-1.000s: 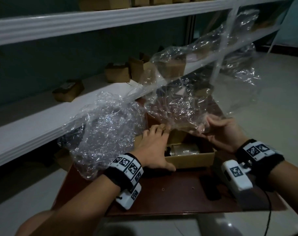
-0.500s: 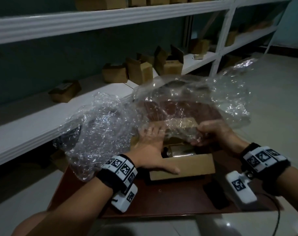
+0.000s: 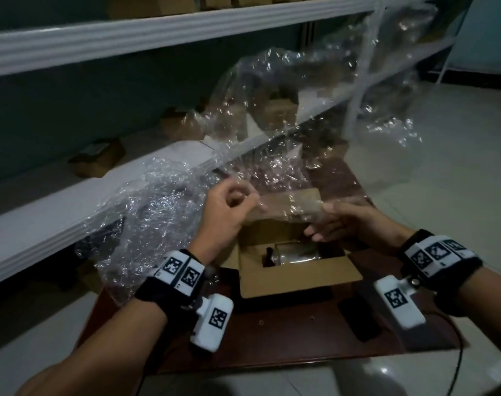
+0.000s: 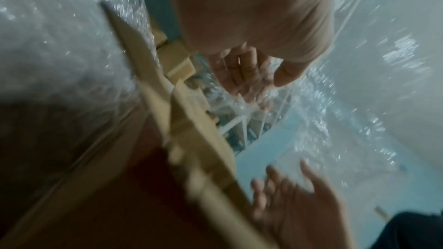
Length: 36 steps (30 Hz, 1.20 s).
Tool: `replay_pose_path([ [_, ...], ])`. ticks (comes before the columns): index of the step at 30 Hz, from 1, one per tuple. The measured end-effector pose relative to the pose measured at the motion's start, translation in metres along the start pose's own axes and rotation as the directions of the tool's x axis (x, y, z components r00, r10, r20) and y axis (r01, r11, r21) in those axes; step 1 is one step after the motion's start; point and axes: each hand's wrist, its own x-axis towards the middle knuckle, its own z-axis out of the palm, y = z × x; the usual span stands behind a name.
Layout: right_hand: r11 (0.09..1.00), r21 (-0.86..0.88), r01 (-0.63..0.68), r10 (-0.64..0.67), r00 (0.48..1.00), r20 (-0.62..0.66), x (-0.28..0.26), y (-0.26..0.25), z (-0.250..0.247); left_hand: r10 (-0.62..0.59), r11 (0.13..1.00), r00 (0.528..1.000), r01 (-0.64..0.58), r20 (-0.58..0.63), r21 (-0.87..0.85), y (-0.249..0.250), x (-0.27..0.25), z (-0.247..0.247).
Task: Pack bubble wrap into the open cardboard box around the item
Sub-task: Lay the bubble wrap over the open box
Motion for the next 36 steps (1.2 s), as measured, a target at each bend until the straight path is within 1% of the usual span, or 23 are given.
replay_pose_path([
  [3,0.997,0.007,0.075,-0.075,0.997,0.022,0.0,-0.004,-0.008,0.049,0.999,0.998,-0.048,-0.035,0.024,0.007,0.01,-0.018],
  [6,0.99,0.077,0.118,-0.117,0.993,-0.01,0.0,-0.009,-0.014,0.046,0.995,0.999,-0.046,0.011,0.086,0.011,0.015,-0.033],
  [9,0.953,0.253,0.169,-0.138,0.981,-0.135,0.0,-0.014,-0.015,0.011,0.989,0.997,-0.022,0.074,0.149,0.013,0.018,-0.048],
  [11,0.919,0.329,0.217,-0.142,0.961,-0.237,0.001,-0.015,-0.014,-0.076,0.982,0.986,0.048,0.149,0.185,0.014,0.02,-0.06],
  [13,0.941,0.279,0.193,-0.129,0.964,-0.23,0.005,-0.014,-0.014,-0.192,0.958,0.957,0.134,0.216,0.254,0.013,0.019,-0.066],
  [15,0.968,0.222,0.117,-0.072,0.978,-0.198,0.01,-0.01,-0.015,-0.287,0.931,0.925,0.207,0.249,0.302,0.01,0.018,-0.067],
  [17,0.997,0.07,0.043,-0.024,0.967,-0.254,0.015,-0.007,-0.017,-0.358,0.883,0.896,0.234,0.262,0.408,0.005,0.015,-0.064],
  [18,0.998,-0.058,0.008,-0.024,0.958,-0.287,0.015,-0.006,-0.016,-0.345,0.861,0.903,0.197,0.254,0.469,0.001,0.014,-0.061],
  [20,0.953,-0.3,-0.05,-0.052,0.945,-0.322,0.015,-0.005,-0.015,-0.198,0.833,0.968,0.085,0.152,0.547,-0.003,0.013,-0.052],
  [21,0.918,-0.392,-0.061,-0.081,0.939,-0.334,0.015,-0.004,-0.014,-0.076,0.826,0.995,0.03,0.059,0.563,-0.003,0.014,-0.048],
  [22,0.876,-0.478,-0.061,-0.123,0.931,-0.344,0.016,-0.002,-0.015,0.077,0.802,0.997,-0.05,-0.021,0.595,-0.003,0.015,-0.044],
  [23,0.834,-0.55,-0.053,-0.171,0.922,-0.347,0.017,-0.001,-0.015,0.245,0.744,0.968,-0.149,-0.059,0.651,-0.002,0.017,-0.04],
  [24,0.791,-0.61,-0.05,-0.21,0.914,-0.347,0.018,-0.002,-0.016,0.395,0.661,0.918,-0.254,-0.039,0.706,0.002,0.017,-0.037],
  [25,0.754,-0.655,-0.049,-0.235,0.911,-0.338,0.019,-0.003,-0.015,0.486,0.576,0.873,-0.349,0.034,0.739,0.005,0.018,-0.033],
  [26,0.723,-0.689,-0.055,-0.238,0.916,-0.323,0.019,-0.004,-0.016,0.49,0.523,0.857,-0.435,0.159,0.733,0.009,0.017,-0.03],
  [27,0.699,-0.713,-0.062,-0.225,0.927,-0.3,0.021,-0.003,-0.018,0.41,0.525,0.861,-0.492,0.3,0.695,0.01,0.014,-0.027],
  [28,0.677,-0.733,-0.07,-0.202,0.94,-0.276,0.022,-0.004,-0.02,0.243,0.576,0.872,-0.482,0.425,0.66,0.011,0.009,-0.024],
  [29,0.647,-0.757,-0.088,-0.171,0.951,-0.257,0.022,-0.005,-0.022,0.045,0.633,0.853,-0.427,0.52,0.646,0.009,0.004,-0.02],
  [30,0.614,-0.781,-0.111,-0.142,0.958,-0.248,0.022,-0.007,-0.022,-0.121,0.648,0.809,-0.374,0.575,0.663,0.002,-0.001,-0.016],
  [31,0.59,-0.797,-0.128,-0.13,0.959,-0.25,0.022,-0.008,-0.023,-0.205,0.631,0.773,-0.365,0.601,0.685,-0.006,-0.003,-0.011],
  [32,0.583,-0.801,-0.135,-0.13,0.958,-0.257,0.022,-0.008,-0.022,-0.232,0.595,0.755,-0.389,0.614,0.703,-0.013,-0.004,-0.007],
  [34,0.586,-0.804,-0.103,-0.191,0.946,-0.26,0.022,-0.008,-0.019,-0.224,0.538,0.754,-0.433,0.617,0.723,-0.022,-0.001,0.0],
  [36,0.579,-0.815,0.022,-0.369,0.898,-0.238,0.022,-0.009,-0.015,-0.236,0.518,0.756,-0.434,0.611,0.737,-0.023,0.002,0.003],
])
